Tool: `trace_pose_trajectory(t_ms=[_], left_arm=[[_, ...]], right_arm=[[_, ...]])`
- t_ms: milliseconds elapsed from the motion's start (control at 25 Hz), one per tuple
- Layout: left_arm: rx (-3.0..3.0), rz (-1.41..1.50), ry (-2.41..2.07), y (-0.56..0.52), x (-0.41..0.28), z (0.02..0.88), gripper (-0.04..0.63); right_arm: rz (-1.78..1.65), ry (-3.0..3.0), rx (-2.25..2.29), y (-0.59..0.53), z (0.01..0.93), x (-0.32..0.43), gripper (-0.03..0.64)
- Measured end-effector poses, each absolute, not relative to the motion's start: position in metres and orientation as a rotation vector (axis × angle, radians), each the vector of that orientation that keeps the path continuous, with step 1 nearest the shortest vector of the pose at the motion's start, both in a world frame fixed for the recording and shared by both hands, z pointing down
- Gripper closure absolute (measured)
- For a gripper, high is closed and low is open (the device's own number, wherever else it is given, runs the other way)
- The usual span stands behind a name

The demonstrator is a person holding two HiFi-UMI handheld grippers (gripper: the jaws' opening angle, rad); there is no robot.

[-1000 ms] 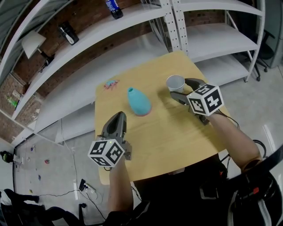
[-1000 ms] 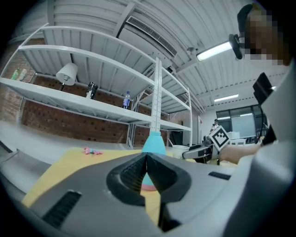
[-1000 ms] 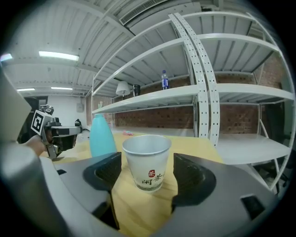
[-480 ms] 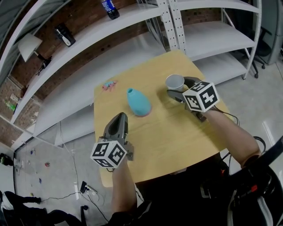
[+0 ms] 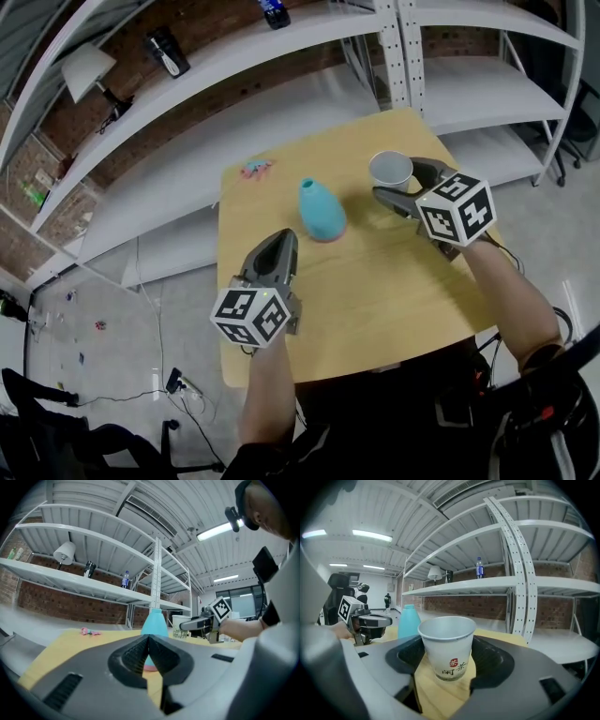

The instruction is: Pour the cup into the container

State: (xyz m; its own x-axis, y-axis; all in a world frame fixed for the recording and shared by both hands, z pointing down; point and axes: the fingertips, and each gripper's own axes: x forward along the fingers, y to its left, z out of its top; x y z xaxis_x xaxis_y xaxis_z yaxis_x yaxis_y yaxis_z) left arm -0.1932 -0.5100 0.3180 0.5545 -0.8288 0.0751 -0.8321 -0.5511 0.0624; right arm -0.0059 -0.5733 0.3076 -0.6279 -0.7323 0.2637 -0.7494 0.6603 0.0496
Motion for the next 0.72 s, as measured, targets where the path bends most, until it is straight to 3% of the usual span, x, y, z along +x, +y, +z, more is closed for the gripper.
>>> trace_pose_trajectory(t_ms=[280,720], left_arm=[[2.712,0.085,-1.42,-0.508,-0.189,0.32,0.596],[2.716,0.09,-1.408,-0.507,-0.188,0.32,0.595]], right_arm=[[-0.135,-2.587,1.103,-0.569,0.274,-0.025,0.301],[-0.188,-2.548,1.101,-0.56,0.239,-0.015,0.307]])
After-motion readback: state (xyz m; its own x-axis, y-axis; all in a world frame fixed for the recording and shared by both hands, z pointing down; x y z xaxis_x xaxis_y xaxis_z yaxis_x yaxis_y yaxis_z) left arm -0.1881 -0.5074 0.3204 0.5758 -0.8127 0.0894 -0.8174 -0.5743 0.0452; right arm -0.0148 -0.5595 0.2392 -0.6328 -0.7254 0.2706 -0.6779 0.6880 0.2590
